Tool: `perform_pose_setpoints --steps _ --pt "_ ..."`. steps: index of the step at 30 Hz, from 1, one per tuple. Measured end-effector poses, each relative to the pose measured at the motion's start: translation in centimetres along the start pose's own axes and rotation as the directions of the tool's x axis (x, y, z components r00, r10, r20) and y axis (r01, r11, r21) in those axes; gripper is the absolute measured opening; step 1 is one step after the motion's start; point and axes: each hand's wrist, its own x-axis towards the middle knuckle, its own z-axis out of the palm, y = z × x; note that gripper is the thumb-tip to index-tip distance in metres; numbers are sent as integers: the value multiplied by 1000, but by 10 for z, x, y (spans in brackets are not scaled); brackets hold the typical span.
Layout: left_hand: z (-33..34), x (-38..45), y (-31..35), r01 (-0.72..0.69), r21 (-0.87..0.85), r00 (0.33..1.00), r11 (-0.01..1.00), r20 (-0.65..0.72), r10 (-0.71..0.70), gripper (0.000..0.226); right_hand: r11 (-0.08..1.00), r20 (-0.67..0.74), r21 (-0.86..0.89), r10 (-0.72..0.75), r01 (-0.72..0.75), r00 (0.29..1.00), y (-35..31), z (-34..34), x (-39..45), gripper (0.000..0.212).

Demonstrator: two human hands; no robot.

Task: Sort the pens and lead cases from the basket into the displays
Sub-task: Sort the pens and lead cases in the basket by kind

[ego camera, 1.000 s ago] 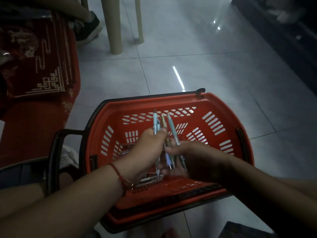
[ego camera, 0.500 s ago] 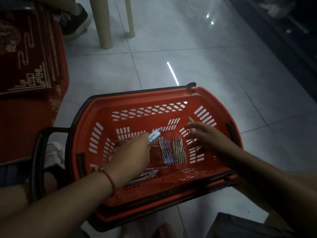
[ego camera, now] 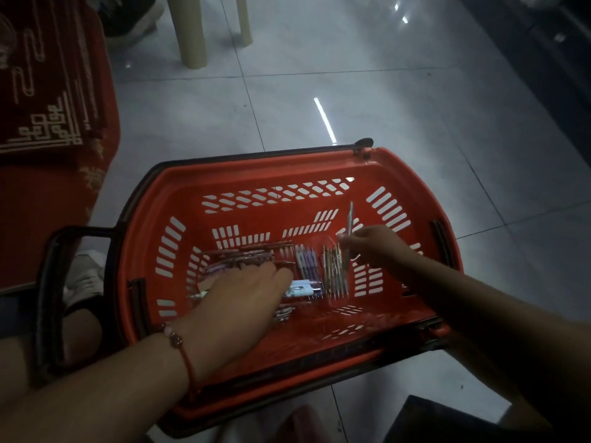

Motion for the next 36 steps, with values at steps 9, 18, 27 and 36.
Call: perform_pose_setpoints --steps 9,18,27,36 --pt "0 10 4 27 93 995 995 89 -35 41 927 62 -234 315 -293 947 38 48 100 12" --pt "10 10 -10 108 65 958 992 259 -121 45 891 -58 -375 253 -256 966 80 81 142 20" --pt "2 13 -18 75 72 967 995 237 -90 47 867 72 -488 152 -98 986 70 82 145 18" --pt "6 8 -25 -98 42 994 994 -44 100 32 977 635 84 100 -197 766 -19 43 22 55"
